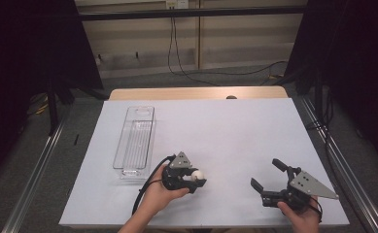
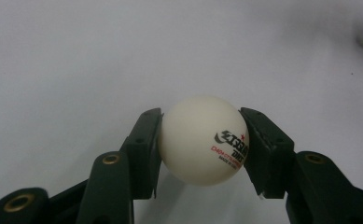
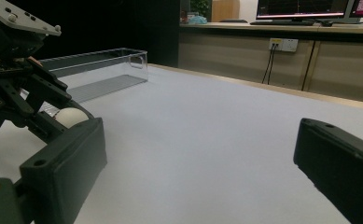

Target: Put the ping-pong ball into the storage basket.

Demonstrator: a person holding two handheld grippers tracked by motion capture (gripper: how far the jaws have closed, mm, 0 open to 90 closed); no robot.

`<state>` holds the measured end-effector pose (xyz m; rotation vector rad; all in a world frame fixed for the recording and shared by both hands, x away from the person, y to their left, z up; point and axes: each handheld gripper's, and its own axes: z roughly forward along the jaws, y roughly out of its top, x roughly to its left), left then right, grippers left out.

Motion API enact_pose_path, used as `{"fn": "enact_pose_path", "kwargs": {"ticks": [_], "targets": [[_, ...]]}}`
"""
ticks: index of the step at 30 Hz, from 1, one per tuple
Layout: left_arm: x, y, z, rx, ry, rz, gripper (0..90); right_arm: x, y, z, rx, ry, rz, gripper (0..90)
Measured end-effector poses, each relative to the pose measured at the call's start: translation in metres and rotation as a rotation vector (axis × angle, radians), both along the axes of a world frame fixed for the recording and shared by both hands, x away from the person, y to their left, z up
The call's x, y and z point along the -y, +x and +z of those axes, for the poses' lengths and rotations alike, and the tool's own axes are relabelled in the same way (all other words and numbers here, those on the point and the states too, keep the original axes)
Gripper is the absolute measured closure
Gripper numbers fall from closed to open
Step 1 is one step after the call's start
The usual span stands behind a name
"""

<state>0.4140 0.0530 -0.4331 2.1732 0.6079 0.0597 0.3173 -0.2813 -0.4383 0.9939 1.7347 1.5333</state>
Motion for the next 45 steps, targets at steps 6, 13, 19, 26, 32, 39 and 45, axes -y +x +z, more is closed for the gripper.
{"fn": "enact_pose_path", "kwargs": {"ticks": [6, 13, 19, 26, 32, 39, 45], "targets": [[-0.002, 0.002, 0.004, 0.007, -0.003, 0.000, 51.1, 0.000, 0.000, 0.000, 0.002, 0.002, -0.003, 2.1], [-0.005, 0.003, 0.007, -0.008, 0.003, 0.010, 51.1, 0.000, 0.000, 0.000, -0.001, 0.001, 0.000, 2.1], [-0.008, 0.005, 0.011, -0.006, -0.019, 0.025, 51.1, 0.000, 0.000, 0.000, 0.004, 0.003, -0.006, 2.1], [-0.014, 0.008, 0.016, -0.007, -0.023, 0.043, 51.1, 0.000, 0.000, 0.000, -0.001, 0.002, 0.000, 2.1], [-0.017, 0.009, 0.021, -0.008, -0.030, 0.053, 51.1, 0.000, 0.000, 0.000, -0.002, 0.002, 0.000, 2.1], [-0.022, 0.012, 0.024, -0.018, -0.047, 0.062, 51.0, 0.000, 0.000, 0.000, 0.004, 0.000, -0.001, 2.0], [-0.026, 0.013, 0.027, -0.024, -0.066, 0.089, 51.1, 0.000, 0.000, 0.000, 0.004, 0.002, -0.003, 2.0]]}}
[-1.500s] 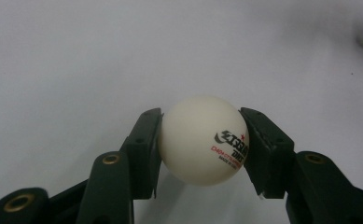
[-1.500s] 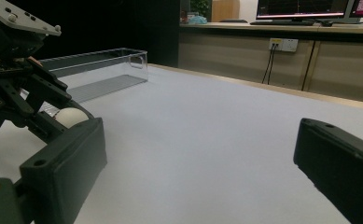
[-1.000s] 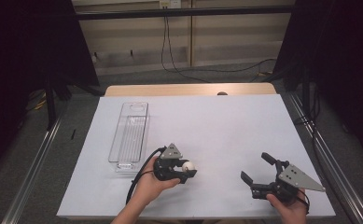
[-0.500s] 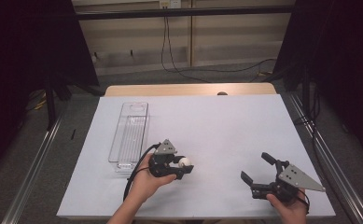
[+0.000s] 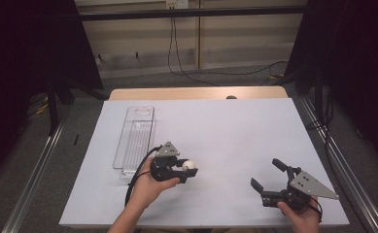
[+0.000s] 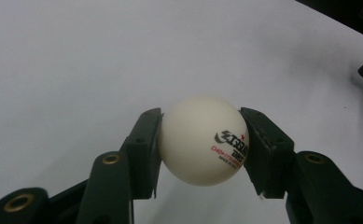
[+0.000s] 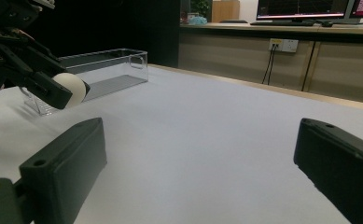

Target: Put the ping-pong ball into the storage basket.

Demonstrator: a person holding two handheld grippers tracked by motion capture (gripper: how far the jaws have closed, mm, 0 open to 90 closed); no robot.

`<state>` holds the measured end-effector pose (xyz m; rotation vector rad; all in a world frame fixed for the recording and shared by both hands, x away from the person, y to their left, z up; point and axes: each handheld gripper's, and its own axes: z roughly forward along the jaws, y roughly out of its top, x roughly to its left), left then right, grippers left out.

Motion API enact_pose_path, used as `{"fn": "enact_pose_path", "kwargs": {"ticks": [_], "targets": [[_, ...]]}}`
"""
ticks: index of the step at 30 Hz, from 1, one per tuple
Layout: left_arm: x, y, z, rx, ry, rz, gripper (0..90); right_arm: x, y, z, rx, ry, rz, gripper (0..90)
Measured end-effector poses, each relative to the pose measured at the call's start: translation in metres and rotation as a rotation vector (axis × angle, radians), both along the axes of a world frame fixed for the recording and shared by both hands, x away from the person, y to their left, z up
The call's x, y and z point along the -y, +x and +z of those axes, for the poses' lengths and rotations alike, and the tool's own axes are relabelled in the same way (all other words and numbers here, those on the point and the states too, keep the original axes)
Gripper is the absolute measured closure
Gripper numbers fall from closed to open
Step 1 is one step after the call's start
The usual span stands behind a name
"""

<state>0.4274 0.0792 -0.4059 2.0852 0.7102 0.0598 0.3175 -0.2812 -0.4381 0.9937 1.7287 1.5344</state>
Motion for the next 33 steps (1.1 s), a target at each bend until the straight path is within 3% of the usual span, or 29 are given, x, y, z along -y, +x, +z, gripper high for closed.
{"fn": "enact_pose_path", "kwargs": {"ticks": [33], "targets": [[-0.024, 0.010, 0.013, -0.009, -0.005, 0.053, 51.1, 0.000, 0.000, -0.001, -0.005, 0.000, 0.001, 2.0]]}}
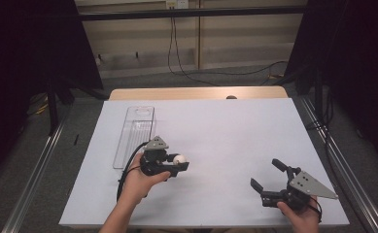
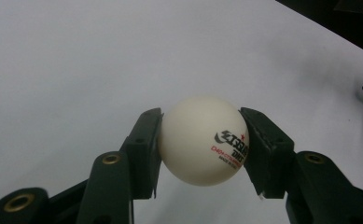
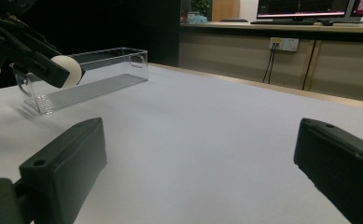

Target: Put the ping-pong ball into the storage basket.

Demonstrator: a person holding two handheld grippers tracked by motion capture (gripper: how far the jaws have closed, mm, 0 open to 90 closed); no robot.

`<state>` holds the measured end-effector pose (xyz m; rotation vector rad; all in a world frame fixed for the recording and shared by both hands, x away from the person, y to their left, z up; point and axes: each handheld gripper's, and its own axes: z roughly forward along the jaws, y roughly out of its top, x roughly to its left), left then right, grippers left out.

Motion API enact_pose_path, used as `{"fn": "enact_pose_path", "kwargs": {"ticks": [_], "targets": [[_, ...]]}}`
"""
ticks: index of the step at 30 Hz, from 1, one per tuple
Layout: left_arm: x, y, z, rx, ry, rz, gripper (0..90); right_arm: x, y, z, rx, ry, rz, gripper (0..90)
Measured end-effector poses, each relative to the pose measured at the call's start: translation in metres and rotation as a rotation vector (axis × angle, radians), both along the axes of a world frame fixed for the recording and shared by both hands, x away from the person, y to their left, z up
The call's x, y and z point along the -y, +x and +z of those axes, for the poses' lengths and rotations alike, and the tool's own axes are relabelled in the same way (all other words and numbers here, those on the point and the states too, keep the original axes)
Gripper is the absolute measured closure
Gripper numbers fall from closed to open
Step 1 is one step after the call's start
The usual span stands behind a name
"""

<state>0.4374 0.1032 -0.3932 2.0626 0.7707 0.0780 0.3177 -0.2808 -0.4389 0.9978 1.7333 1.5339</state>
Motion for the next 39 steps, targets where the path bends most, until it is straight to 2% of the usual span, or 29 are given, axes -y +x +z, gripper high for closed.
{"fn": "enact_pose_path", "kwargs": {"ticks": [39], "targets": [[-0.015, 0.005, 0.007, -0.005, -0.023, 0.035, 51.1, 0.000, 0.000, 0.000, 0.000, -0.008, 0.001, 2.0]]}}
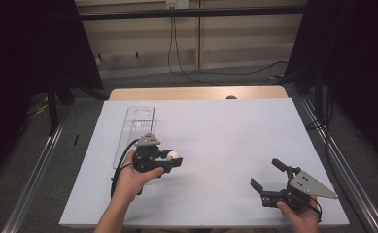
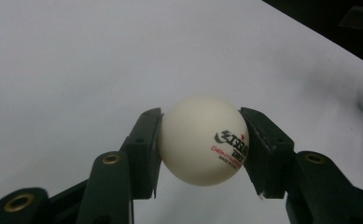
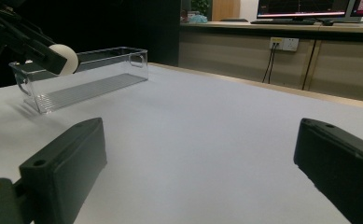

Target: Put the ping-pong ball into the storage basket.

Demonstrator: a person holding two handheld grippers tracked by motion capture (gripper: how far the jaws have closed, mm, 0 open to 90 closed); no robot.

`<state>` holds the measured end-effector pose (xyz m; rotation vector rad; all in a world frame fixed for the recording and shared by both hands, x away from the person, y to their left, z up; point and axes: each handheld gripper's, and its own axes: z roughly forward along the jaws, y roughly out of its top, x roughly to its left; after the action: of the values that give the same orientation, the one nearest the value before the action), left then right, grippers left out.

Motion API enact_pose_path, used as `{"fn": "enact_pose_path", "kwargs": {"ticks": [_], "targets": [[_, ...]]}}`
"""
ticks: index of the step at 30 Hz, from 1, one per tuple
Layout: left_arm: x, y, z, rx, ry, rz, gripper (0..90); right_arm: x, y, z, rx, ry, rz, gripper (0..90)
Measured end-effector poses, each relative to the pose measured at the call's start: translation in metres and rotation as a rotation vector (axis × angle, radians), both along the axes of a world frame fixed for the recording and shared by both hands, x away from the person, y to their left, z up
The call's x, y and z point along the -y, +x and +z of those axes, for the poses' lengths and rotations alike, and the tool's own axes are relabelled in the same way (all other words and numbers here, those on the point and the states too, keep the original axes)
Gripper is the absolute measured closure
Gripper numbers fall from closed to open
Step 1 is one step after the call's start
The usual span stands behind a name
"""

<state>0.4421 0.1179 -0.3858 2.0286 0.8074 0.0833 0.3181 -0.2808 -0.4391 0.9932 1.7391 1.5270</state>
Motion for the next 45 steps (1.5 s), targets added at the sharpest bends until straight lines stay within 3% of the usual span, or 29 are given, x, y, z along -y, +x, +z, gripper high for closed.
{"fn": "enact_pose_path", "kwargs": {"ticks": [16, 45], "targets": [[-0.009, 0.004, 0.004, 0.003, -0.010, 0.034, 51.1, 0.000, 0.000, 0.000, -0.005, 0.001, 0.000, 2.0], [-0.021, 0.007, 0.011, 0.013, -0.029, 0.048, 51.1, 0.000, 0.000, 0.000, -0.004, -0.002, -0.001, 2.1]]}}
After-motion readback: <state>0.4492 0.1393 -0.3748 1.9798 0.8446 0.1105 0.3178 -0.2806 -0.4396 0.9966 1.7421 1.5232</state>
